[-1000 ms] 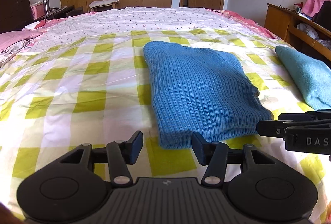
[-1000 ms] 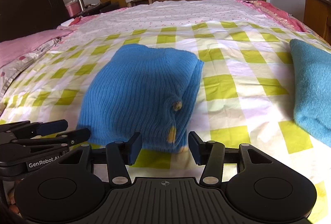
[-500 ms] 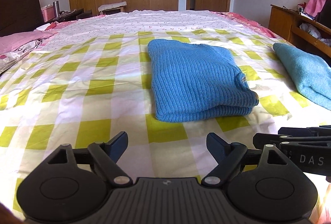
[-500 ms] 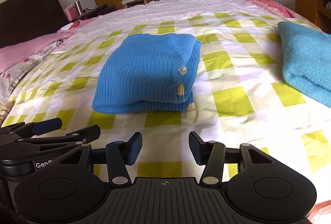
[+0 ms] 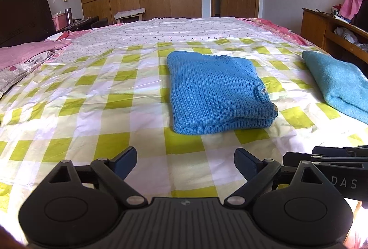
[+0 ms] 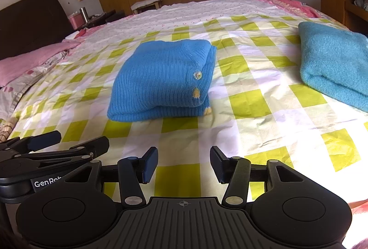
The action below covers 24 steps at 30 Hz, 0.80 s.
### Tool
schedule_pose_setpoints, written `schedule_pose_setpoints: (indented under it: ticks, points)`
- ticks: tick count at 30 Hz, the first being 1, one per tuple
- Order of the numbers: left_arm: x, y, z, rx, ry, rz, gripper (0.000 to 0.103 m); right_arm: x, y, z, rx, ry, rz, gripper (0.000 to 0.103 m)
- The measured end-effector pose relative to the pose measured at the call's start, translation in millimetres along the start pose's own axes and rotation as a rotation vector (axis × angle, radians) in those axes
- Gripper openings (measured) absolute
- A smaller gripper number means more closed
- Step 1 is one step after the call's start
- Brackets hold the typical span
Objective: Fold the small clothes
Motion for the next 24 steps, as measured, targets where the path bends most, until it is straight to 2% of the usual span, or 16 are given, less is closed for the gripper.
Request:
schedule_pose_setpoints:
  ticks: [7, 12, 24]
  points:
    - [-8, -2, -3, 0.027, -0.026, 0.007, 0.1, -6, -1, -5, 0.006, 0.003, 0.002, 0.05]
    - [-7, -1, -9, -0.001, 0.005, -0.013, 0.1, -9, -1, -10, 0.012, 0.009, 0.003, 0.05]
    - [-11, 3, -23, 0.003, 0.018, 0.016, 0.1, -15, 8, -20, -0.008, 0.013, -0.002, 0.05]
Point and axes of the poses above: each gripper's, at about its wrist camera, not at the fingertips, and x roughly the way its jaws point, y to its left, z to its top, the point moved 9 cm from there along x, roughly the way its jaws point, and after that the axes turned 6 degrees about -x, right-handed, at the moved point
